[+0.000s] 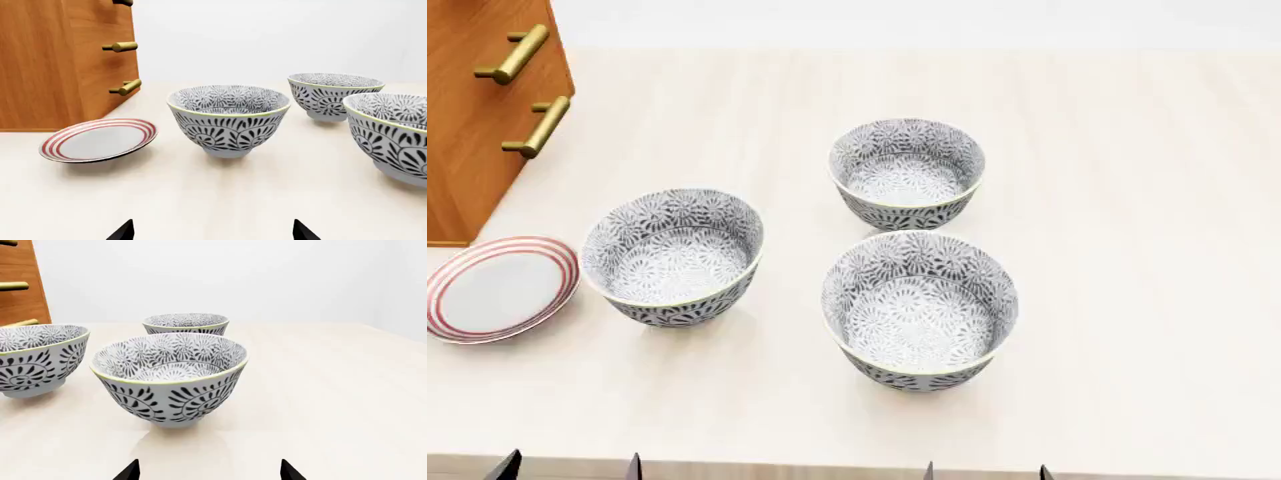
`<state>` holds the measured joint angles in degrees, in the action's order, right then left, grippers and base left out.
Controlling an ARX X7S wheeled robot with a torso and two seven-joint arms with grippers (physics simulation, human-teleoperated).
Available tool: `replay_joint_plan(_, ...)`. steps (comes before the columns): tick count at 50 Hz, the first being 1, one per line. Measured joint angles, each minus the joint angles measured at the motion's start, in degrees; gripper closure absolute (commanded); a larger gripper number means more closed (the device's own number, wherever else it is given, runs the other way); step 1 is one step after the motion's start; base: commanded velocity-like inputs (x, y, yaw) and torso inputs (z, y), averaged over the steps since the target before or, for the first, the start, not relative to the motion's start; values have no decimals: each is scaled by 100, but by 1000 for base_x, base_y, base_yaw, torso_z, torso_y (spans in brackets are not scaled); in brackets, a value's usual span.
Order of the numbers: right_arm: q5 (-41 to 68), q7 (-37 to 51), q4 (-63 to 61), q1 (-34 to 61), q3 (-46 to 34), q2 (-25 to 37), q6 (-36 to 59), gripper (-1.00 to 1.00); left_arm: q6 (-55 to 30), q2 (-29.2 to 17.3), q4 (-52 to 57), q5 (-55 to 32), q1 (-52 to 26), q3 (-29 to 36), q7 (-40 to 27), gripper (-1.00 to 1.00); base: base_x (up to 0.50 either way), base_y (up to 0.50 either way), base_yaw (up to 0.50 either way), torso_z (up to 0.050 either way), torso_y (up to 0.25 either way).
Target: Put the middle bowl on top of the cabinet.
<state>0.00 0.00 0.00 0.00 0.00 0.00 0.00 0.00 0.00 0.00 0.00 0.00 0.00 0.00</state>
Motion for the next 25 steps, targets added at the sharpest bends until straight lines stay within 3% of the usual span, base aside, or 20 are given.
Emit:
replay_joint_plan(17,209,209,-162,-32,-210,206,47,-100,-24,-166,35,-234,-14,229,-240,-100,0,0,0,0,0)
replay_joint_plan(25,307,383,-1023,-335,-236,326,250,-100,-130,-263,304,-414,86,325,-336,-100,0,0,0,0,0)
